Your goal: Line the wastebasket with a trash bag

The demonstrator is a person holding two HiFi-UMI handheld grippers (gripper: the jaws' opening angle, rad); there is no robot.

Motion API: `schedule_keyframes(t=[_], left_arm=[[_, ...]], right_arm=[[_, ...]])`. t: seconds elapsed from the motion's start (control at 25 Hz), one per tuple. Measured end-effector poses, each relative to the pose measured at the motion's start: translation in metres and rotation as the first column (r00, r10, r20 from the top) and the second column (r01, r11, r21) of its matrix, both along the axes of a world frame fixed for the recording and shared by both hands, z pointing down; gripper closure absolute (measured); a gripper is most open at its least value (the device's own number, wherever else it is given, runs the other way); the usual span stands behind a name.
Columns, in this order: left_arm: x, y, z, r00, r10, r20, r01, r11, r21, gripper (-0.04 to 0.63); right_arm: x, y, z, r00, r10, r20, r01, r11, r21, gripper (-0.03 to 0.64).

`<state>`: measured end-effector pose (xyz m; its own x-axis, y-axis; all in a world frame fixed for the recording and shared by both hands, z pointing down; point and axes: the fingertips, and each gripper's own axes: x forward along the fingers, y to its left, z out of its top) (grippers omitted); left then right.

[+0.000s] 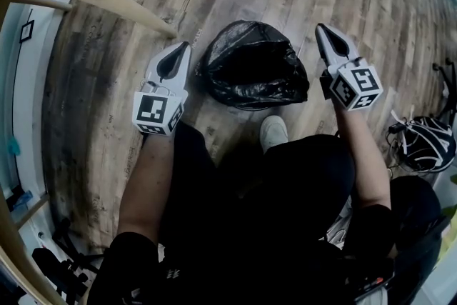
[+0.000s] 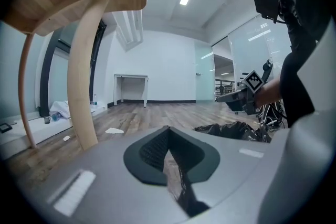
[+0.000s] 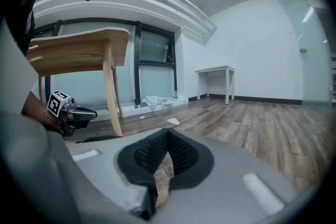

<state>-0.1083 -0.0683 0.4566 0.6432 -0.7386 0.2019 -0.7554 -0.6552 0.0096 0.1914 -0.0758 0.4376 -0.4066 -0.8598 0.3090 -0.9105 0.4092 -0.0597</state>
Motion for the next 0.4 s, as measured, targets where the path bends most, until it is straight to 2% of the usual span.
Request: schedule_keyframes(t=[0.4], left_arm=[[0.0052, -0.0022, 0.0028, 0.999, 0.018, -0.026, -0.019, 1.000, -0.007, 0.589]], right_arm=[[-0.0033, 0.0034, 0.0012, 1.000, -0.010, -0.018, 0.010, 1.000, 0.002, 0.615]])
